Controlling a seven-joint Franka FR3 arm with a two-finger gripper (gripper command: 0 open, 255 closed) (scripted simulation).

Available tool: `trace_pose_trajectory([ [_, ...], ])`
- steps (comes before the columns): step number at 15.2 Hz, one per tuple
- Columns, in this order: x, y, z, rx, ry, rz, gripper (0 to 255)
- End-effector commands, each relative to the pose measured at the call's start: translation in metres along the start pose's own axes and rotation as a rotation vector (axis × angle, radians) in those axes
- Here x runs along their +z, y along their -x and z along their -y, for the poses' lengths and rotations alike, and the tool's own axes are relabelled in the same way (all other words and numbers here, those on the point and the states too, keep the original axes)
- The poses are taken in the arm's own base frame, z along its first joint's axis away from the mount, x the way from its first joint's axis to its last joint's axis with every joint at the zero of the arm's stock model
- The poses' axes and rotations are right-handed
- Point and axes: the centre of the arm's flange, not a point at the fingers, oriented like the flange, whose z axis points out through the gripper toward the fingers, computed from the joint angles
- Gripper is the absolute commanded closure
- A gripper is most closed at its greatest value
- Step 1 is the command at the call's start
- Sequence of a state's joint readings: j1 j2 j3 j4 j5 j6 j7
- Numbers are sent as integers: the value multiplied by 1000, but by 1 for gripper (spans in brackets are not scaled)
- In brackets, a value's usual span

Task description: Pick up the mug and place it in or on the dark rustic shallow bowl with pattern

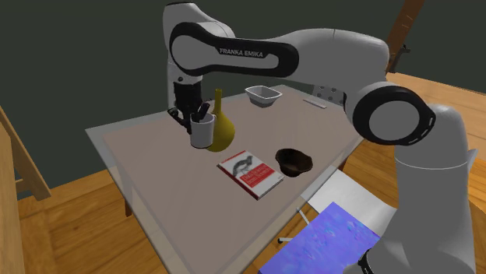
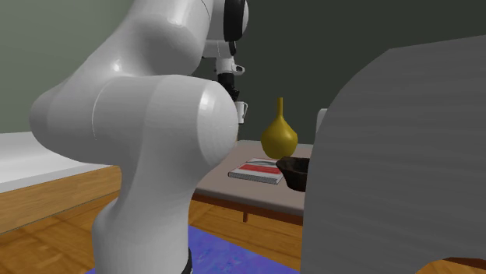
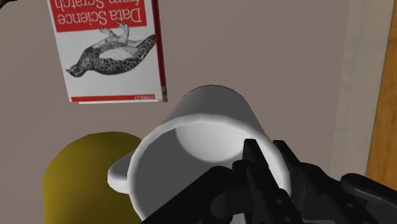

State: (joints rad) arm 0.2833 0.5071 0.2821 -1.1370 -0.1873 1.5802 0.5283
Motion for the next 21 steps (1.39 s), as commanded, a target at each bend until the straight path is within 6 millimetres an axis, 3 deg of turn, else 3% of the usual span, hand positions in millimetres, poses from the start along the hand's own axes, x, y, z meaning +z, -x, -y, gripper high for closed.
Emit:
trace_pose_trajectory([
  [1,1,9,-23,0,0,0,255],
  [21,4,114,-266,0,0,0,255],
])
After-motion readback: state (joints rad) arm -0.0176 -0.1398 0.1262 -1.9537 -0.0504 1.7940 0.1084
